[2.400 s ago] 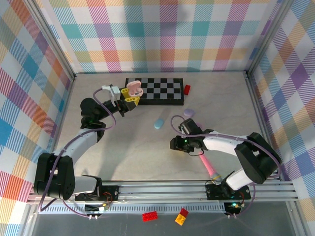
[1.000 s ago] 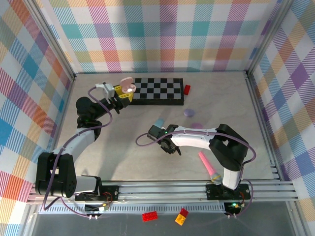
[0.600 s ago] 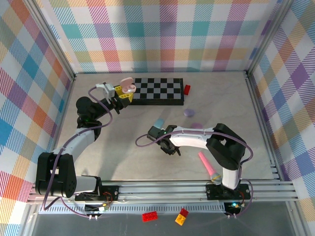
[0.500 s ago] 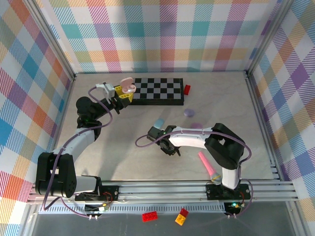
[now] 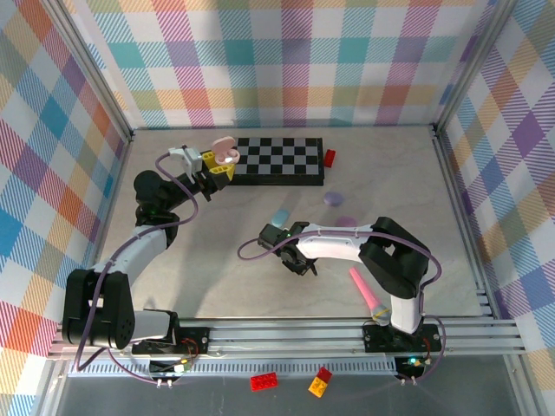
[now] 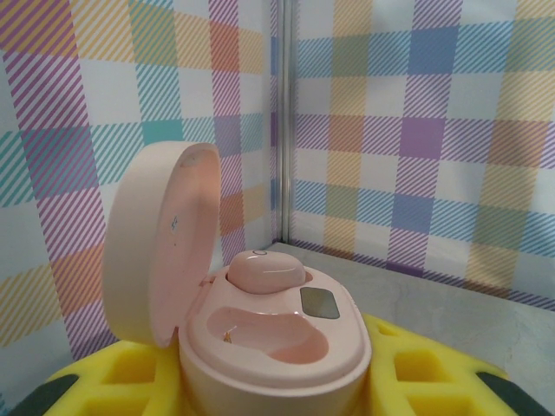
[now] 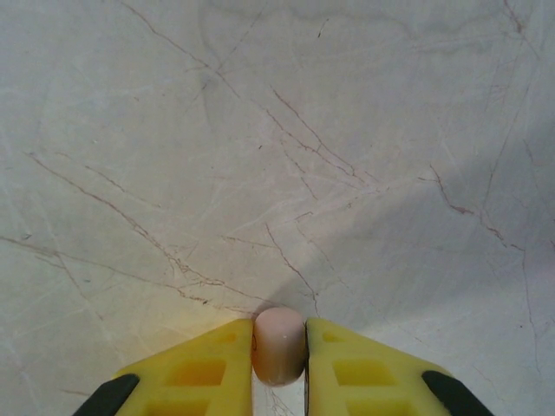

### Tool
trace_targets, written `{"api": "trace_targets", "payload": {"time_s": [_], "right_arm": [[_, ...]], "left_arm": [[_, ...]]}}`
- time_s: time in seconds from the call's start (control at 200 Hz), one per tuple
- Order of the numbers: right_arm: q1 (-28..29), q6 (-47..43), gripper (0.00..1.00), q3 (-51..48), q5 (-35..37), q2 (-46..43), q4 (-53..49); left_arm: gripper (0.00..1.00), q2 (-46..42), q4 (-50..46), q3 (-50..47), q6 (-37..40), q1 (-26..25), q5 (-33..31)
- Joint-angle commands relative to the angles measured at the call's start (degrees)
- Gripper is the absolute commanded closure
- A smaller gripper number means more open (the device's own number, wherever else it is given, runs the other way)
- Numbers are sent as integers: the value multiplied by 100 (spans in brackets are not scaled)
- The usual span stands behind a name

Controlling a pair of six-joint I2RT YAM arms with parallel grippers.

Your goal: Insert the wireless bluetooth earbuds into the charging case

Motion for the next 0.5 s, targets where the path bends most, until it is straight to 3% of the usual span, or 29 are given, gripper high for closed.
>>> {"api": "trace_targets", "payload": {"time_s": [0.0,0.19,0.315,0.495], "right_arm": [[-105,184,83,-107,-257,-473,119],[-512,468,82,-647,-1313,-1818,889],[-928,671,82,-850,-2301,-2711,1329],[-1695,1164,82,-1081,-3931,-3693,2105]], "left_arm": [[65,-190,-23,-94,298,-143,-94],[65,-140,-374,-154,740,-641,-639],[65,4,-263,-233,983,-1009,-1171],[65,333,59,-244,1101,-1470,-1393]]}}
